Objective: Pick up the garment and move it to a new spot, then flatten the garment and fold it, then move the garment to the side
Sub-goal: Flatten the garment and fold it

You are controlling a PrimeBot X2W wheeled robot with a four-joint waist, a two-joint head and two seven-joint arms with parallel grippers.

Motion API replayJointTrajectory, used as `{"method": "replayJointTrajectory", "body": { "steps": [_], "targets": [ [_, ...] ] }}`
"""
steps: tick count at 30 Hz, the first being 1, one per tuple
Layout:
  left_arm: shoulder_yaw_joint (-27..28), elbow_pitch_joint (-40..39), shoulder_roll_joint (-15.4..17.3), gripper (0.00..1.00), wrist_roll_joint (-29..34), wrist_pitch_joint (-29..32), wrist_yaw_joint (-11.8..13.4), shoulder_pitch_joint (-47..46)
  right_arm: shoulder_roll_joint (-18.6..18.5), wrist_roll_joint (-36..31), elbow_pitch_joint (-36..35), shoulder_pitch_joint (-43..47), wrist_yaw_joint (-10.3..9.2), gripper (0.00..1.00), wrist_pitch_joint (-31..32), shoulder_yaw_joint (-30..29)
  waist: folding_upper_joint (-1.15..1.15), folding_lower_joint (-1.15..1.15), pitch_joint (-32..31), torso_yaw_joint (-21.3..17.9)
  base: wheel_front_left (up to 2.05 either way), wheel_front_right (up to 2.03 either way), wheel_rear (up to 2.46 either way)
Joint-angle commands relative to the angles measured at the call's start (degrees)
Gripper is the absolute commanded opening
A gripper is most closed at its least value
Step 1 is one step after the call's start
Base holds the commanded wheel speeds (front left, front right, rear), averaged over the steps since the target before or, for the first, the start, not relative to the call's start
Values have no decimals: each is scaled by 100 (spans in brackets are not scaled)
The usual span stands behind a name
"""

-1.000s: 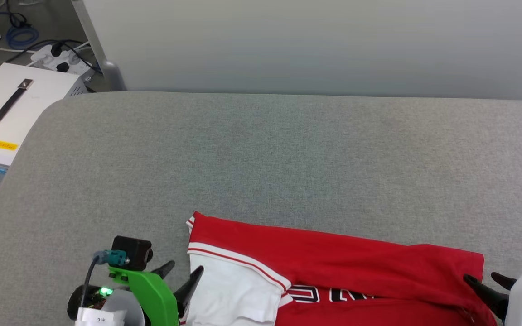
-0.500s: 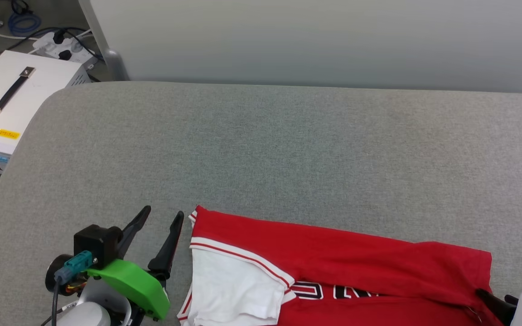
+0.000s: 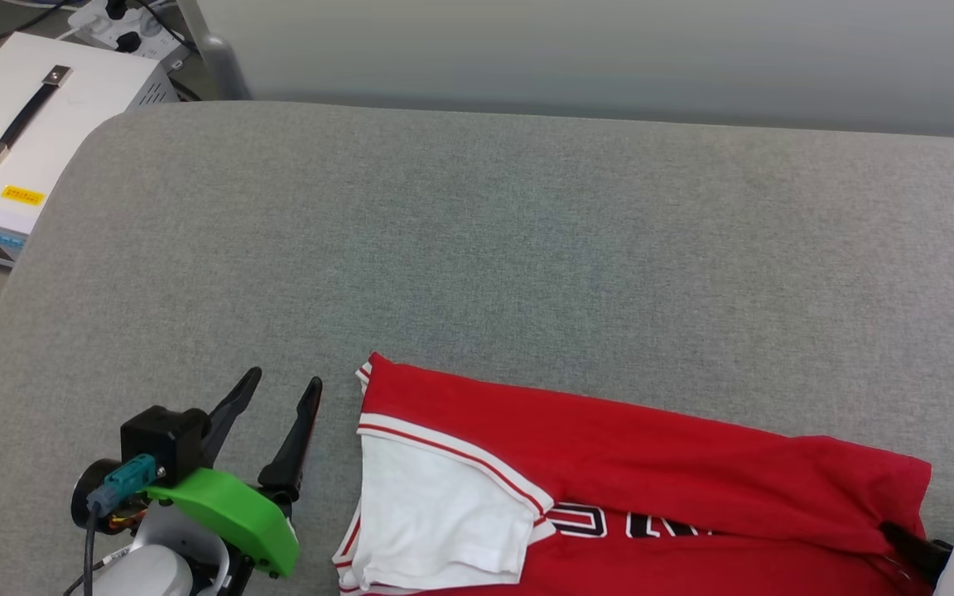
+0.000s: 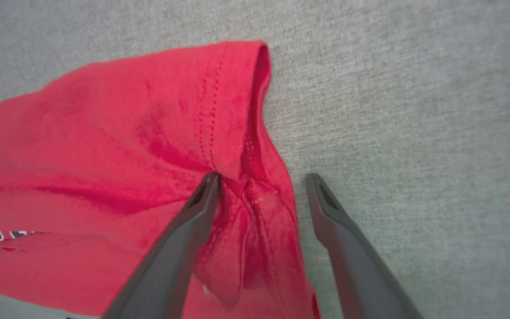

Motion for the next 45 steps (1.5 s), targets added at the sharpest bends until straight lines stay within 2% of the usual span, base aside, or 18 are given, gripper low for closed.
{"method": "replayJointTrajectory", "body": {
  "steps": [1,13,14,16,22,37,40,45],
  "targets": [
    [26,6,-1,100,-19,0,-19,-130,145,101,171,-20,-2,100,71,179,0,0,44,38,0,0,0],
    [-8,38,-47,100,-63,51,-22,-191,286,699,327,-116,-2,100,-13,895,0,0,-1,8,0,0,0],
    [-13,50,-53,100,-73,55,-24,-186,279,725,348,-124,-2,47,-23,942,0,0,-26,3,0,0,0],
    [-28,85,-58,100,-88,63,-31,-166,264,769,393,-121,-2,0,-55,998,0,0,-95,-6,0,0,0],
    [-62,130,-95,100,-137,65,-12,-75,56,824,442,-55,-2,0,-252,990,0,0,-296,-29,0,0,0],
    [-243,262,-301,100,-145,26,-52,64,-894,303,630,-71,-2,0,-817,226,0,0,-604,-100,0,0,0],
    [-263,300,-325,100,-156,14,-67,99,-941,245,559,-42,-2,0,-838,208,0,0,-685,-110,0,0,0],
    [-276,348,-364,100,-177,-6,-79,150,-818,270,118,66,-2,0,-713,316,0,0,-790,-122,0,0,0]
  ]
}}
